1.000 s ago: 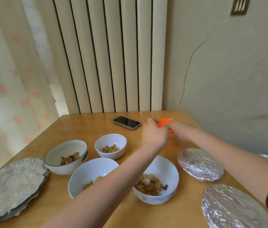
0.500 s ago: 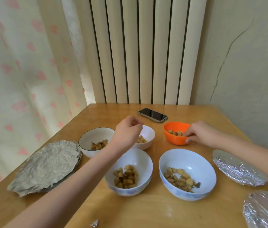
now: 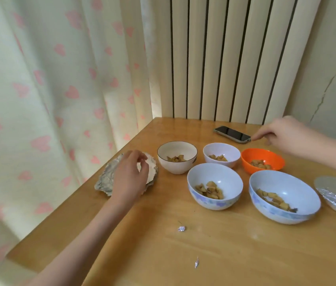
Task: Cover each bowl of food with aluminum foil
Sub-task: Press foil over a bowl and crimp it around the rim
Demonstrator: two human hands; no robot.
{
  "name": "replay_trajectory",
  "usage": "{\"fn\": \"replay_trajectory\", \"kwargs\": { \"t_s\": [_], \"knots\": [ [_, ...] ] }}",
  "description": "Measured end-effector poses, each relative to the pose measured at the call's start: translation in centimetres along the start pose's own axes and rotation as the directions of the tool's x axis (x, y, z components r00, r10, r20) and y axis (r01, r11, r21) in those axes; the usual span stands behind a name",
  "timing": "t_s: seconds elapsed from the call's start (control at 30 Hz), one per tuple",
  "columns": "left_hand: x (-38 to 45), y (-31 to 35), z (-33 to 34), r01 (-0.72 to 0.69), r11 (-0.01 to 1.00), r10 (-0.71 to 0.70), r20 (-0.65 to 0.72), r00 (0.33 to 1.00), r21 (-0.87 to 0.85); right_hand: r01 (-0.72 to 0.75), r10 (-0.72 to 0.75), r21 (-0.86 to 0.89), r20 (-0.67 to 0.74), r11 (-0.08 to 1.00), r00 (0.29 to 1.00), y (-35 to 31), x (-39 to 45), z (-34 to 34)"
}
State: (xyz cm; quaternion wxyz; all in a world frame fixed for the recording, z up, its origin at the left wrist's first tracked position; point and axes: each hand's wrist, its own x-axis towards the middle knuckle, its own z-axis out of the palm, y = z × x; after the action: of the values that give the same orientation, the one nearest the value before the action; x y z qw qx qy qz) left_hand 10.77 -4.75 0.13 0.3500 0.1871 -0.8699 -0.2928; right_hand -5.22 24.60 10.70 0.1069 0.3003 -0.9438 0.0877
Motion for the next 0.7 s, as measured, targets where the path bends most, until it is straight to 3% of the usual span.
{"fn": "replay_trajectory", "kwargs": {
  "t_s": [0.03, 0.1, 0.17, 0.27, 0.37, 0.43, 0.5, 0.53, 0.6, 0.63, 0.7],
  "knots": [
    [-0.2, -1.7, -0.4, 0.008, 0.987, -0.028, 0.126, 0.992, 0.159, 0.056, -0.055, 0.054, -0.015, 0.997, 0.998, -2.8, -0.6, 0.0],
    [-1.0, -4.0, -0.9, -0.024, 0.922, -0.144, 0.4, 0.905, 0.386, 0.184, -0.189, 0.146, 0.023, 0.972, 0.982, -8.3, -1.7, 0.9],
    [-2.0, -4.8, -1.3, -0.084, 0.909, -0.126, 0.46, 0.879, 0.409, 0.248, -0.272, 0.223, 0.082, 0.943, 0.959, -12.8, -2.5, 2.8],
    [-3.3, -5.8, -2.4, -0.158, 0.946, 0.058, 0.331, 0.942, 0.283, 0.26, -0.31, 0.317, 0.12, 0.912, 0.943, -16.9, -3.1, 6.2],
    [-4.3, -7.0, -3.3, -0.191, 0.964, 0.159, 0.176, 0.972, 0.184, 0.163, -0.243, 0.461, 0.119, 0.872, 0.963, -18.9, -3.9, 9.1],
    [-4.8, -6.8, -4.2, -0.147, 0.989, 0.147, 0.001, 0.989, 0.015, 0.121, -0.19, 0.527, 0.079, 0.841, 0.979, -19.6, -4.5, 10.5],
    [-4.6, -5.6, -5.6, -0.027, 0.96, -0.022, -0.171, 0.985, -0.279, 0.078, -0.123, 0.618, 0.03, 0.782, 0.992, -20.3, -5.1, 11.6],
    [-4.1, -5.1, -6.3, 0.059, 0.888, -0.17, -0.206, 0.964, -0.456, 0.046, -0.078, 0.708, 0.013, 0.705, 0.997, -20.8, -5.2, 12.0],
    [-3.0, -4.8, -7.7, 0.217, 0.625, -0.422, -0.091, 0.902, -0.75, -0.033, 0.059, 0.888, 0.006, 0.458, 0.998, -21.9, -5.5, 12.1],
    [-2.5, -4.9, -8.3, 0.27, 0.489, -0.473, 0.008, 0.881, -0.829, -0.061, 0.132, 0.929, 0.013, 0.365, 0.991, -22.3, -5.6, 12.0],
    [-2.1, -5.2, -8.9, 0.332, 0.311, -0.459, 0.165, 0.873, -0.89, -0.159, 0.186, 0.959, 0.116, 0.236, 0.976, -23.0, -5.7, 11.8]
  ]
}}
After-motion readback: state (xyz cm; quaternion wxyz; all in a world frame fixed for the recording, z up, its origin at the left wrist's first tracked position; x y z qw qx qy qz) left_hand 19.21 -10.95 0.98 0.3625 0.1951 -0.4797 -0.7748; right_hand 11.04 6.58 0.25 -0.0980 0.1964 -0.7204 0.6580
